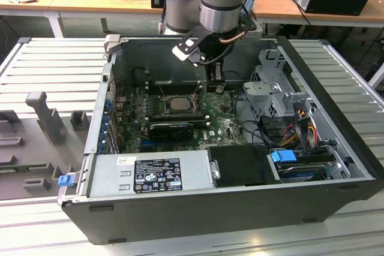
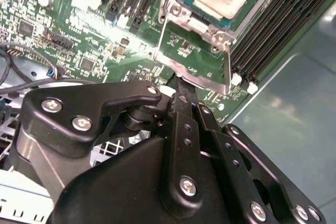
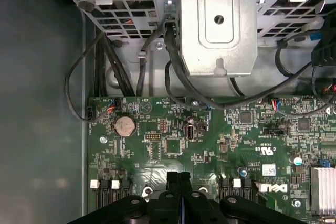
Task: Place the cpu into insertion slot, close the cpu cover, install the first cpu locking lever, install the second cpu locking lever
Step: 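Close the cpu cover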
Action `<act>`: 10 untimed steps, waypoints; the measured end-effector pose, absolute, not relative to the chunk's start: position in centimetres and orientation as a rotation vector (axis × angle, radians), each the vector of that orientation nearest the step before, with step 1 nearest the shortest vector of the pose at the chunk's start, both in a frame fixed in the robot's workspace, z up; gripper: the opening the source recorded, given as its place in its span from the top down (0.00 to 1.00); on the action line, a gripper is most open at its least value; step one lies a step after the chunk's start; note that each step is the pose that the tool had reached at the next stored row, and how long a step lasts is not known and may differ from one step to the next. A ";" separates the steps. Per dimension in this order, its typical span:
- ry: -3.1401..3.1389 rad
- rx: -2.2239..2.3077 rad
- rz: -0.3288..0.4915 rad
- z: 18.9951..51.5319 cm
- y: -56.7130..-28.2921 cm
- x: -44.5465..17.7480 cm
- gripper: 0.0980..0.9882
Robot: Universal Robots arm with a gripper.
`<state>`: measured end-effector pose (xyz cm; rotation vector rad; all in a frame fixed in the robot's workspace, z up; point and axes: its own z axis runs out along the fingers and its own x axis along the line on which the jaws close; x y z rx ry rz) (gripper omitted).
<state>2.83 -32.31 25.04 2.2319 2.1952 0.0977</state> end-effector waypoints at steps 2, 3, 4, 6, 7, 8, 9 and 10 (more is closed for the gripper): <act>2.195 2.232 0.098 25.0 -32.3 2.6 0.99; 2.195 2.232 0.098 25.0 -32.3 2.5 0.99; 2.195 2.232 0.098 25.0 -32.3 1.9 0.99; 2.196 2.232 0.097 25.0 -32.3 1.3 0.99; 2.196 2.232 0.096 25.0 -32.3 1.2 0.99; 2.196 2.233 0.096 25.0 -32.3 1.1 0.99; 2.196 2.233 0.095 25.0 -32.3 0.9 0.99; 2.197 2.233 0.094 25.0 -32.3 0.7 0.99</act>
